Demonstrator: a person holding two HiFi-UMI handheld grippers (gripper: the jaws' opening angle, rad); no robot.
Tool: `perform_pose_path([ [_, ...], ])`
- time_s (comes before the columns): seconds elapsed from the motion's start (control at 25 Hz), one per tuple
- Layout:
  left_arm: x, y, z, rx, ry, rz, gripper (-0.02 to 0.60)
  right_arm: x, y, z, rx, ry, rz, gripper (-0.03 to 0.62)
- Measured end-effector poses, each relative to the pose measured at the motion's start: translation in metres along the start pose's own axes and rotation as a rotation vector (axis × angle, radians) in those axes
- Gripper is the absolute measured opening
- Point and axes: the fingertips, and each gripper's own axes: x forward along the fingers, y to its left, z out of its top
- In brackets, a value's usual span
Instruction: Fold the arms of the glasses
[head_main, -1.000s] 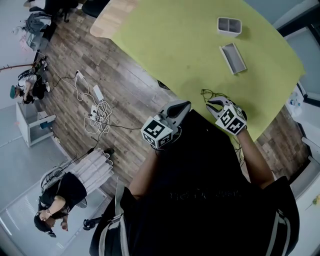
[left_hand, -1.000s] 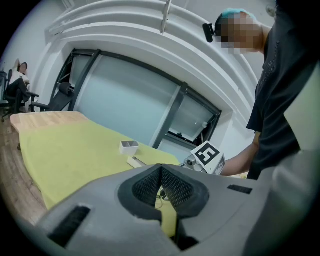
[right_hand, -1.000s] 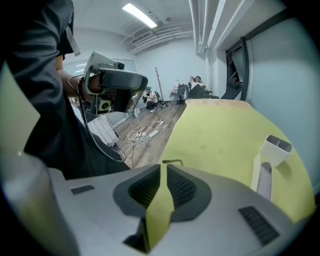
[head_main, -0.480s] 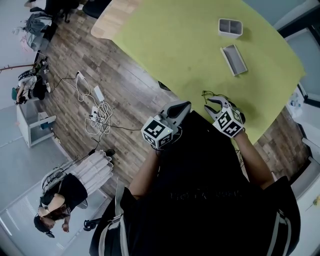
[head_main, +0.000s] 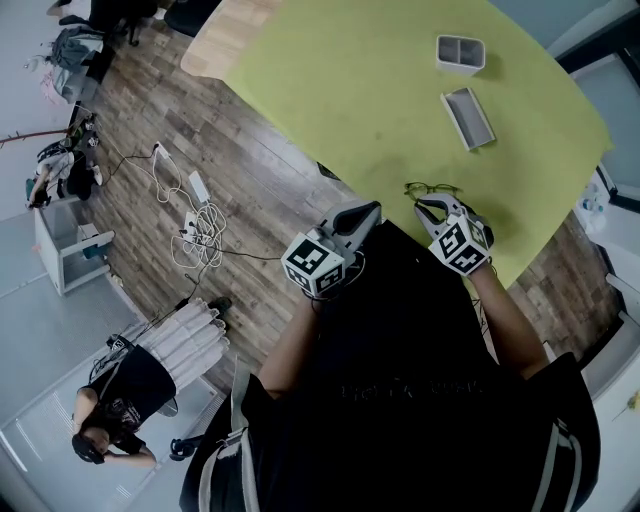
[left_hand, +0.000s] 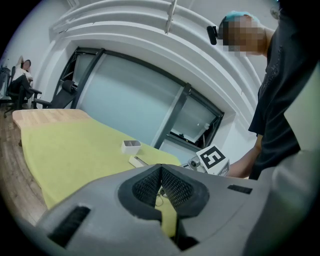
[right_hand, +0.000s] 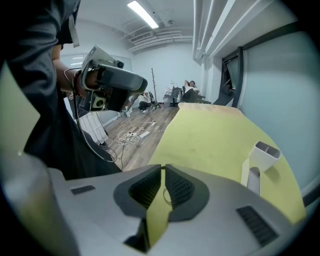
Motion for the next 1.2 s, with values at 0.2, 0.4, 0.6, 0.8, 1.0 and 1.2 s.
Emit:
perform_pose_path([
  [0.2, 0.006, -0.002, -0.002, 0.009, 0.016, -0.008, 0.018, -0.005, -0.004, -0.01, 0.029, -0.002, -0.018, 0.044],
  [0.4, 0.014, -0.012, -0.006, 0.063, 0.059, -0.037, 0.018, -0.011, -0.011, -0.026, 0.071, 0.004, -0.037, 0.044],
  [0.6, 0.019, -0.017, -0.008, 0.062, 0.066, -0.047, 0.018, -0.017, -0.023, -0.042, 0.127, 0.013, -0.059, 0.043],
  [0.8, 0.018, -0.016, -0.01, 0.063, 0.08, -0.048, 0.018, -0.017, -0.028, -0.059, 0.136, 0.045, -0.074, 0.043],
  [1.0, 0.02, -0.015, -0.012, 0.052, 0.085, -0.043, 0.018, -0.016, -0.033, -0.08, 0.16, 0.073, -0.078, 0.043],
  [1.2, 0.017, -0.016, -0.016, 0.05, 0.099, -0.04, 0.018, -0.012, -0.035, -0.097, 0.183, 0.097, -0.08, 0.043],
])
